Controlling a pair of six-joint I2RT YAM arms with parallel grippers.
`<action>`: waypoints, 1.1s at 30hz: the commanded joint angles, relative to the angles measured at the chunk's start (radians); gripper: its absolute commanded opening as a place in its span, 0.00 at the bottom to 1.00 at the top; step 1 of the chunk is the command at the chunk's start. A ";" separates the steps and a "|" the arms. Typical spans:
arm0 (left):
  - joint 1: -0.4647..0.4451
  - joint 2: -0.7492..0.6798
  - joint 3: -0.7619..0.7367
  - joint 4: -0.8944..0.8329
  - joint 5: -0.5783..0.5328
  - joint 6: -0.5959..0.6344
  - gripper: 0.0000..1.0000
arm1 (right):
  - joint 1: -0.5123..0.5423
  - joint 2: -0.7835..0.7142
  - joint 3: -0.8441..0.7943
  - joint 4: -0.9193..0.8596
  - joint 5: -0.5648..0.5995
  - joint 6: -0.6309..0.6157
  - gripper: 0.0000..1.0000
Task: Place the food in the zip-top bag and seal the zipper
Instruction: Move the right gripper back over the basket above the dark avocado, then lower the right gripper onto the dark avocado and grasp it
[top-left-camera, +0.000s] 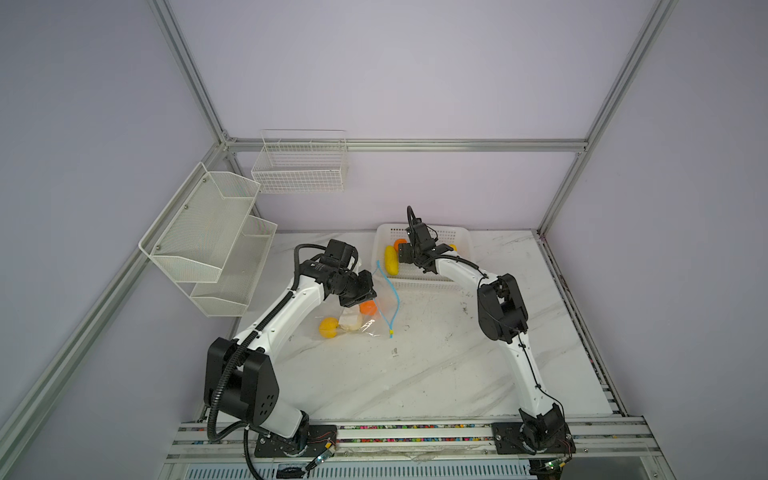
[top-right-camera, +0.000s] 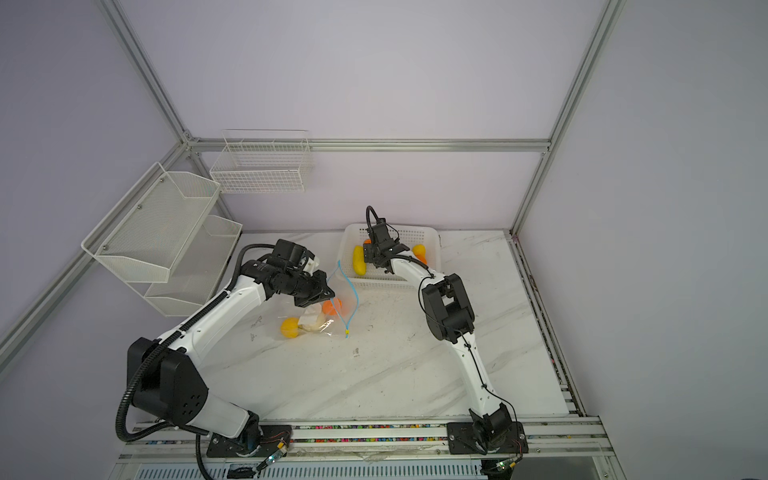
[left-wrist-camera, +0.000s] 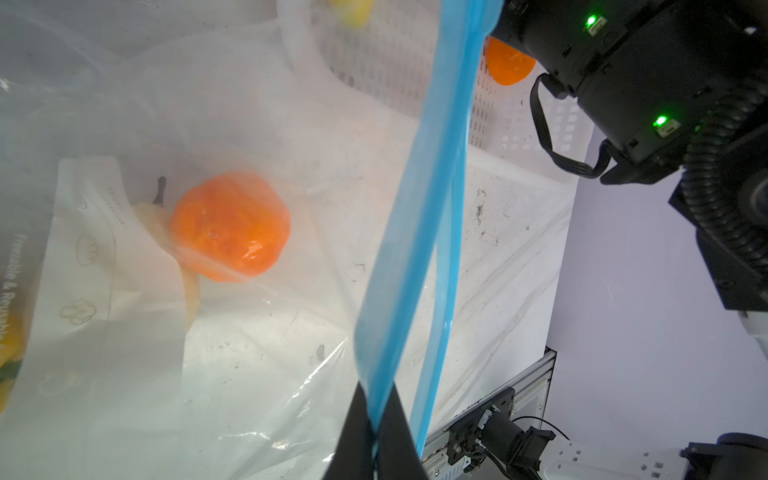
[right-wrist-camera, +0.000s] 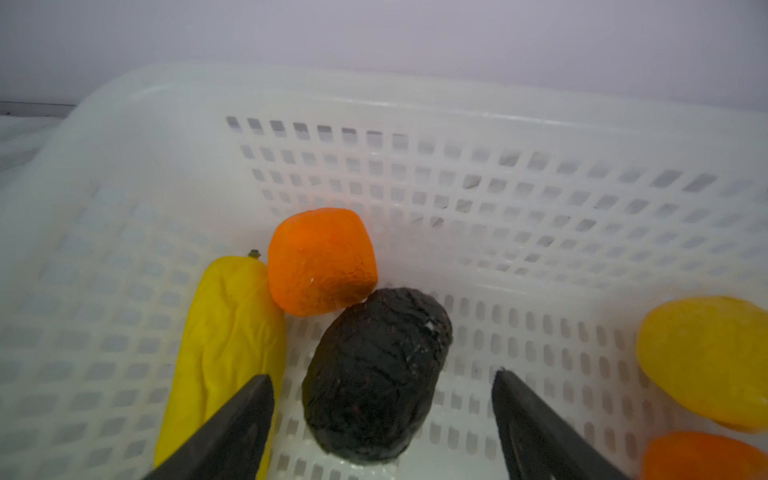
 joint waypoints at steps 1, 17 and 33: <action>0.009 0.001 0.063 -0.009 0.013 0.021 0.00 | -0.011 0.044 0.069 0.000 0.022 0.011 0.86; 0.008 0.020 0.071 -0.010 0.020 0.017 0.00 | -0.039 0.139 0.151 0.000 -0.046 0.031 0.80; 0.009 0.015 0.058 -0.002 0.012 0.017 0.00 | -0.044 0.150 0.173 -0.021 -0.094 0.021 0.81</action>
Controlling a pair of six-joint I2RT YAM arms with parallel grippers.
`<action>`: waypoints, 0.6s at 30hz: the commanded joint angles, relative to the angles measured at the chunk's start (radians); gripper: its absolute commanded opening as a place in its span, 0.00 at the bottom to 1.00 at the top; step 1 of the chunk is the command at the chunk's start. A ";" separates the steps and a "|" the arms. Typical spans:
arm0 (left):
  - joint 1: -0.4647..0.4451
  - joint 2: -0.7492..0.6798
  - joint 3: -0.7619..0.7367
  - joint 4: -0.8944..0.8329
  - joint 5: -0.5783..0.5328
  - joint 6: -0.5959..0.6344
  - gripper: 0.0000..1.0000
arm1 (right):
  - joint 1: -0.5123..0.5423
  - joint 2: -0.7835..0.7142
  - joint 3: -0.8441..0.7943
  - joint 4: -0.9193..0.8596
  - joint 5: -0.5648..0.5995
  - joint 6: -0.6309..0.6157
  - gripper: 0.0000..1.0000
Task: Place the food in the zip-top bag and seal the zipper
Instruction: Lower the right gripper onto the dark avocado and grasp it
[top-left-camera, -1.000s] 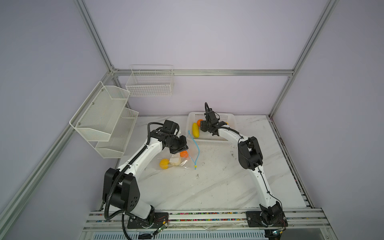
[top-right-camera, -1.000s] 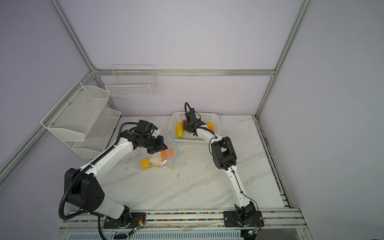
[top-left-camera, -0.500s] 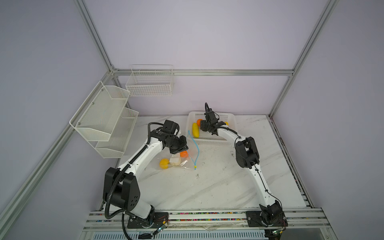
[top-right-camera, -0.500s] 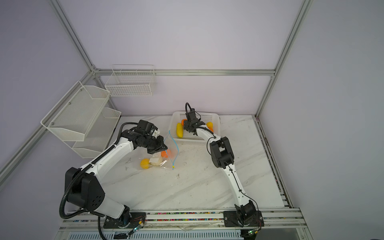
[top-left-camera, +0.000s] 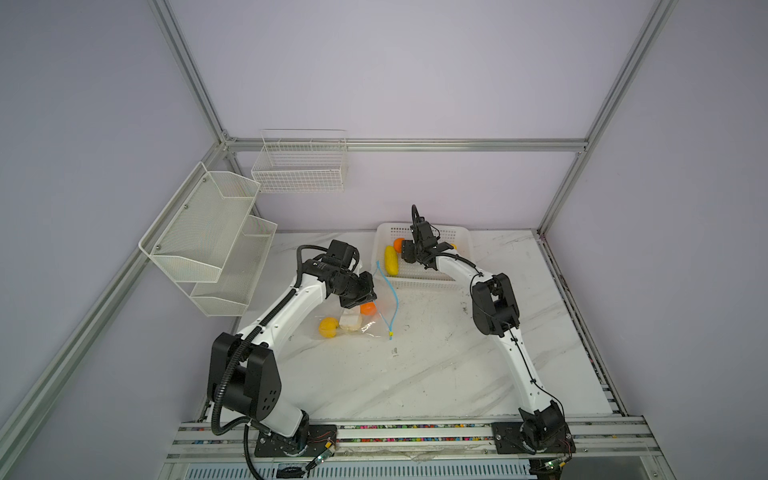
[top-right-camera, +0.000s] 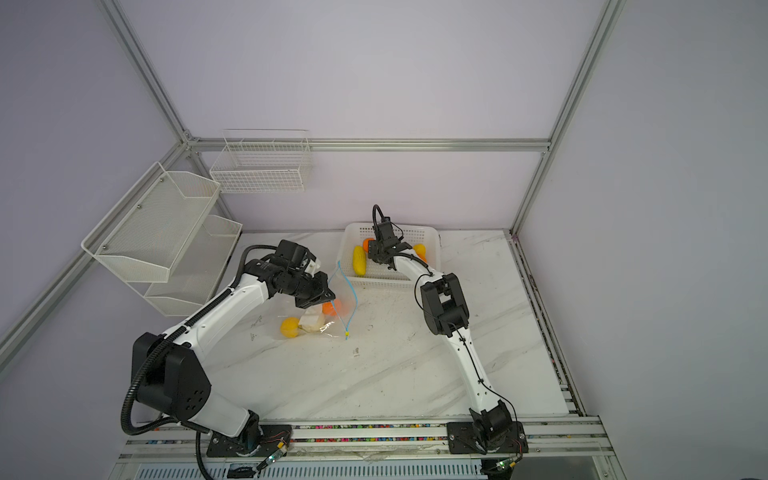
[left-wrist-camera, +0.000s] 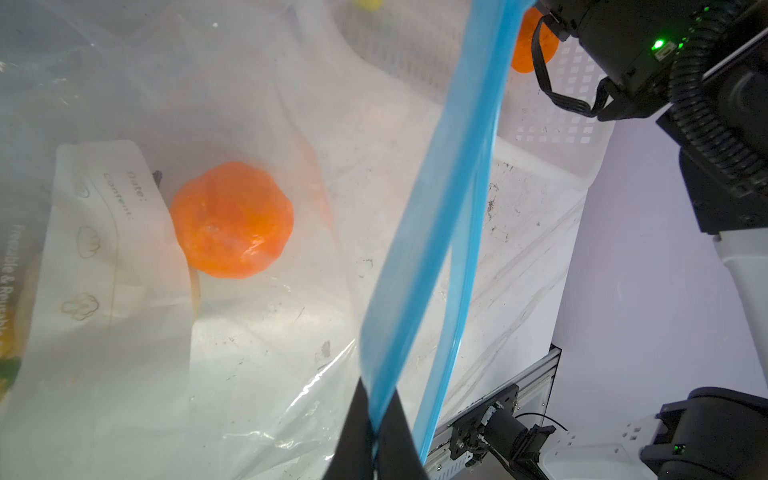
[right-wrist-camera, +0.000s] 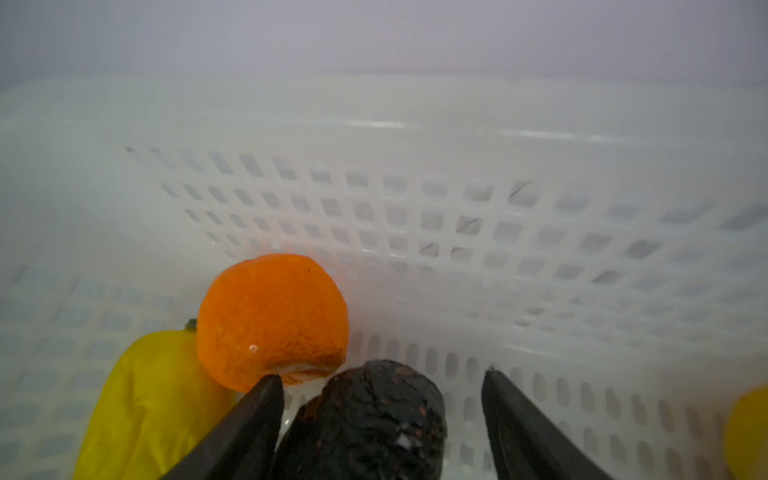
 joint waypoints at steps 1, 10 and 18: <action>0.011 -0.002 0.061 0.008 0.012 0.012 0.00 | -0.005 0.023 0.028 -0.021 -0.011 -0.005 0.82; 0.011 -0.017 0.069 0.012 0.012 0.010 0.00 | -0.009 0.026 0.027 -0.018 -0.003 -0.003 0.86; 0.012 -0.038 0.048 0.019 0.003 -0.001 0.00 | -0.024 0.026 0.044 -0.018 0.014 -0.021 0.85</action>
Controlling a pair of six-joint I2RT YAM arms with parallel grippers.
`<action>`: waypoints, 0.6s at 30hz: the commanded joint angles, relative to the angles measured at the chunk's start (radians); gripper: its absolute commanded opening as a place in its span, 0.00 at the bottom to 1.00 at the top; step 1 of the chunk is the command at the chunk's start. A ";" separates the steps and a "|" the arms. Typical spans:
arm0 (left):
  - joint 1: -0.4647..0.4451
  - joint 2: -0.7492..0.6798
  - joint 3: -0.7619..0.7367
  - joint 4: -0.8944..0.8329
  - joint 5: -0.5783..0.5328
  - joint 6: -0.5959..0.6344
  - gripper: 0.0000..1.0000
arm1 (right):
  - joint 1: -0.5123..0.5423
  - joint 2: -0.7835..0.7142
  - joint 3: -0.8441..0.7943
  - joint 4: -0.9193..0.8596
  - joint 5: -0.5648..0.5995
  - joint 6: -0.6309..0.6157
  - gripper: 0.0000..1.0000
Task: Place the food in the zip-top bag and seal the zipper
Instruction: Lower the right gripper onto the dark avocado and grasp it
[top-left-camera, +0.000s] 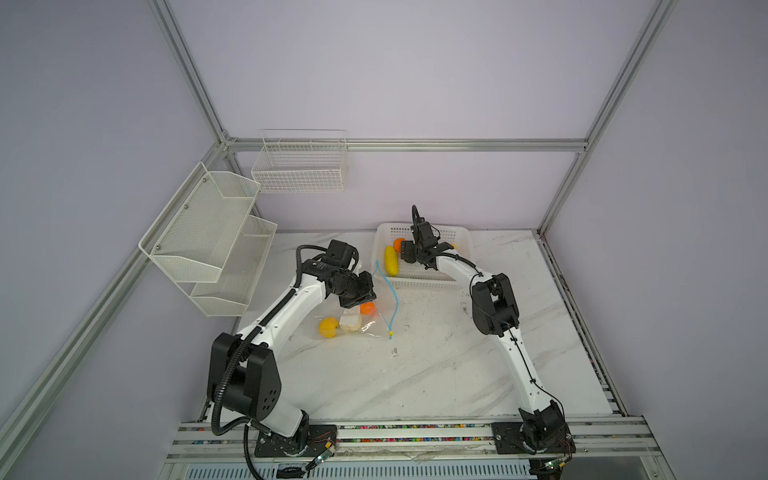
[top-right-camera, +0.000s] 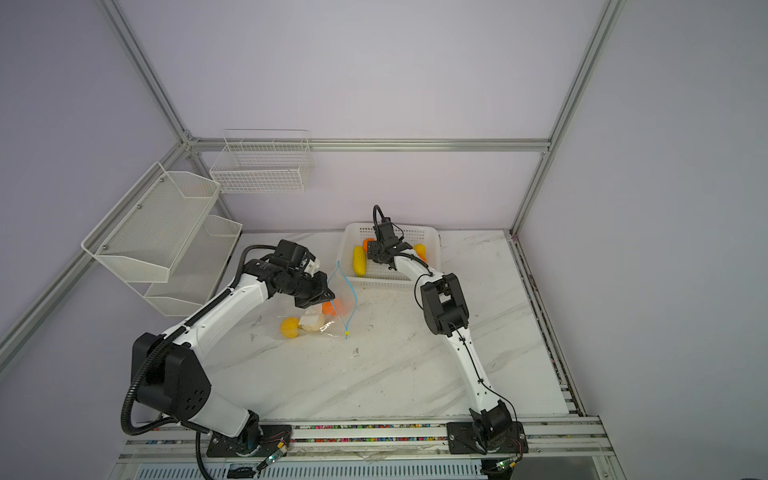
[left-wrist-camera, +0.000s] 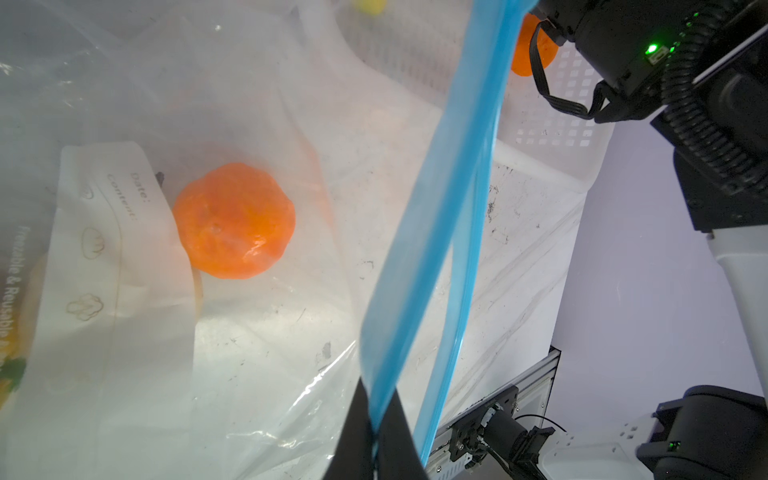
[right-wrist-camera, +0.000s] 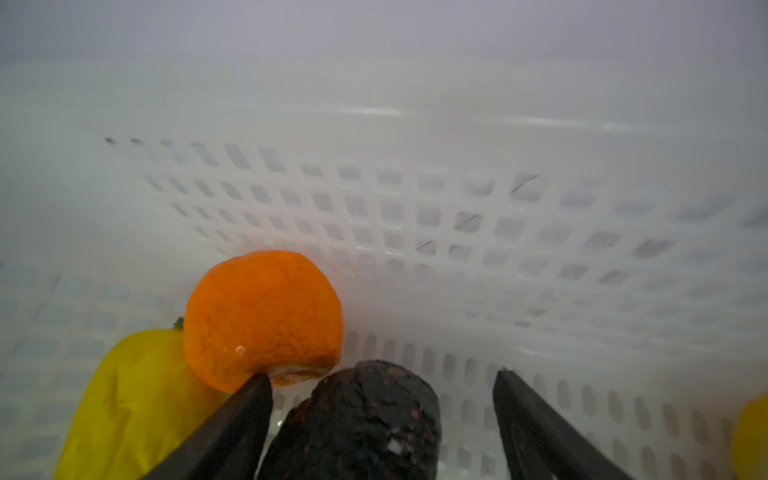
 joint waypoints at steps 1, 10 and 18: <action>0.006 -0.041 0.044 0.020 0.002 -0.002 0.00 | -0.017 0.015 0.030 -0.010 0.013 -0.012 0.84; 0.005 -0.036 0.044 0.028 0.000 -0.004 0.00 | -0.021 0.055 0.096 -0.048 -0.007 0.000 0.83; 0.007 -0.041 0.034 0.029 0.001 -0.004 0.00 | -0.020 0.053 0.082 -0.088 -0.038 0.017 0.87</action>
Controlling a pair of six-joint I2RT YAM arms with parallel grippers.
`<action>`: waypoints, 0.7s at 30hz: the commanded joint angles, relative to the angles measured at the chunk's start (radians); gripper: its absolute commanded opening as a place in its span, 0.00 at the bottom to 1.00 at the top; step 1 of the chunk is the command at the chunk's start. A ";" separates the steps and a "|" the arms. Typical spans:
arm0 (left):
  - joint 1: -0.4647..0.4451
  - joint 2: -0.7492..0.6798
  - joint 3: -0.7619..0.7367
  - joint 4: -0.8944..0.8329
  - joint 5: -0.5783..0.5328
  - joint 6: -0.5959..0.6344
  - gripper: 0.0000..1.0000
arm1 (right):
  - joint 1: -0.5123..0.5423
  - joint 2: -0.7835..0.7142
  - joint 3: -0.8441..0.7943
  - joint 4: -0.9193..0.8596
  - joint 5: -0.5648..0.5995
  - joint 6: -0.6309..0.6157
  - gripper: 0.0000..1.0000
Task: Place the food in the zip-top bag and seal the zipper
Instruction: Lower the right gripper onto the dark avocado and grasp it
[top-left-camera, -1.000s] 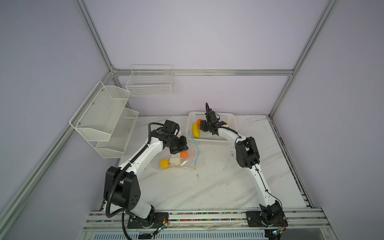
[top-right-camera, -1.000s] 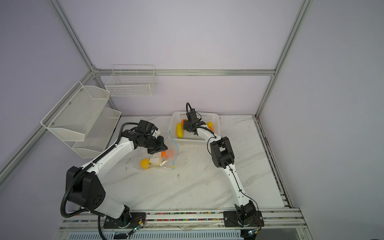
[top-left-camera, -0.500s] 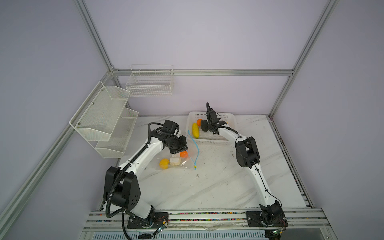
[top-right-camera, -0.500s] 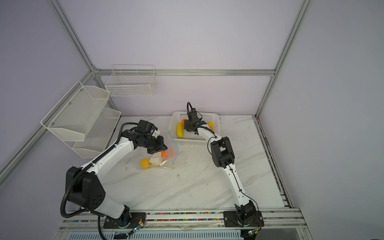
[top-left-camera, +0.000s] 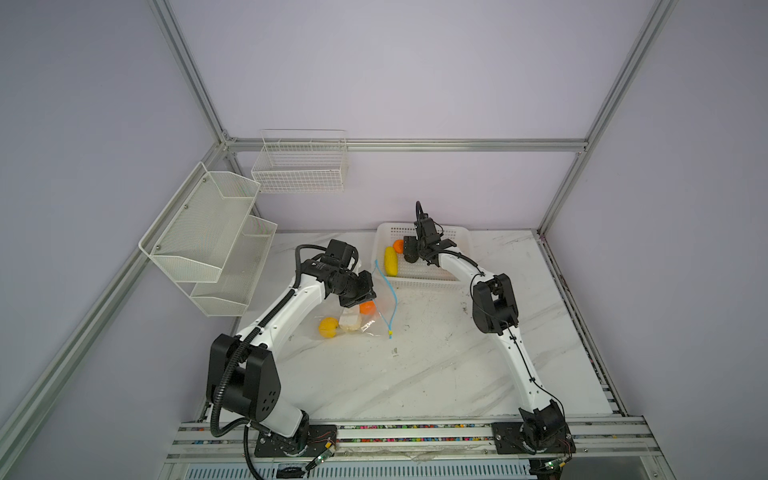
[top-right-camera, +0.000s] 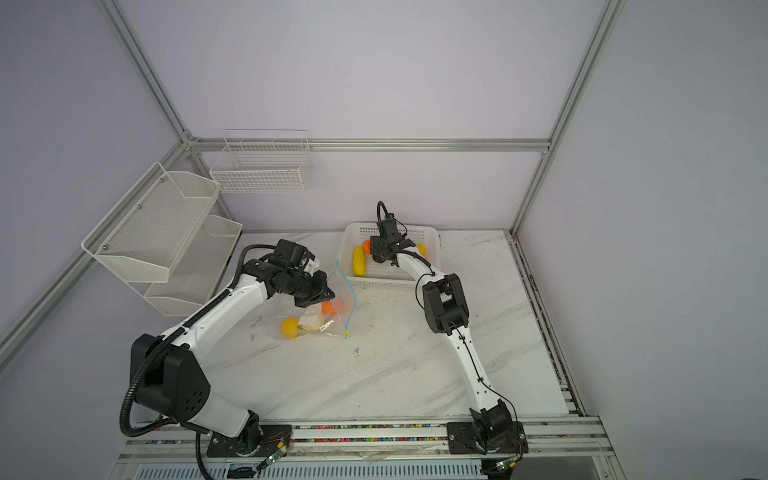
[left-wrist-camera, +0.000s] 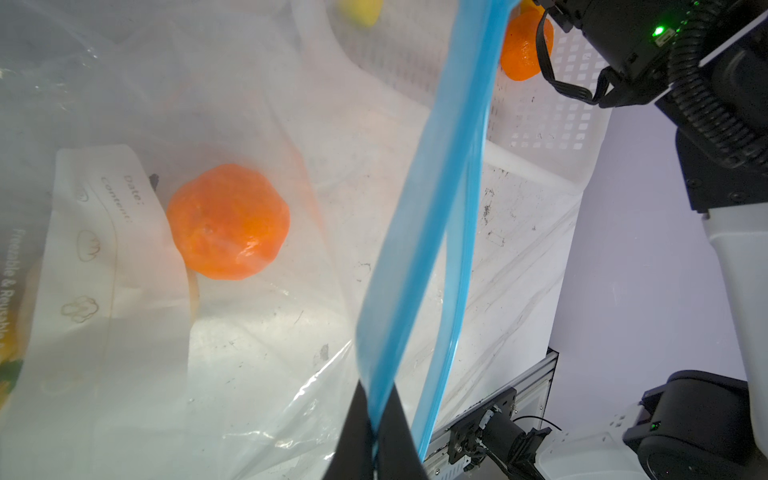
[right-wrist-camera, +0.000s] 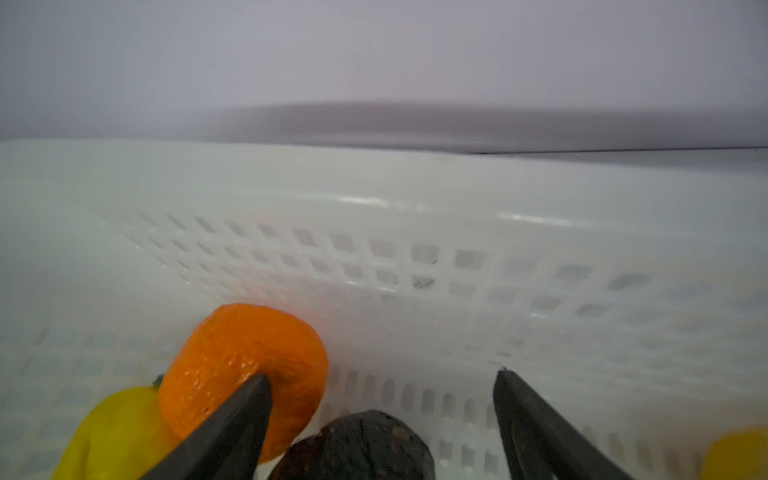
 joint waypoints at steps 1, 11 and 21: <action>0.005 -0.035 0.033 0.021 0.002 0.000 0.00 | -0.002 0.008 -0.010 -0.062 -0.021 0.011 0.86; 0.005 -0.030 0.015 0.038 0.006 0.000 0.00 | -0.002 -0.075 -0.104 -0.073 0.013 -0.010 0.89; 0.006 -0.042 0.001 0.044 0.007 0.000 0.00 | -0.002 -0.065 -0.088 -0.028 0.007 -0.023 0.80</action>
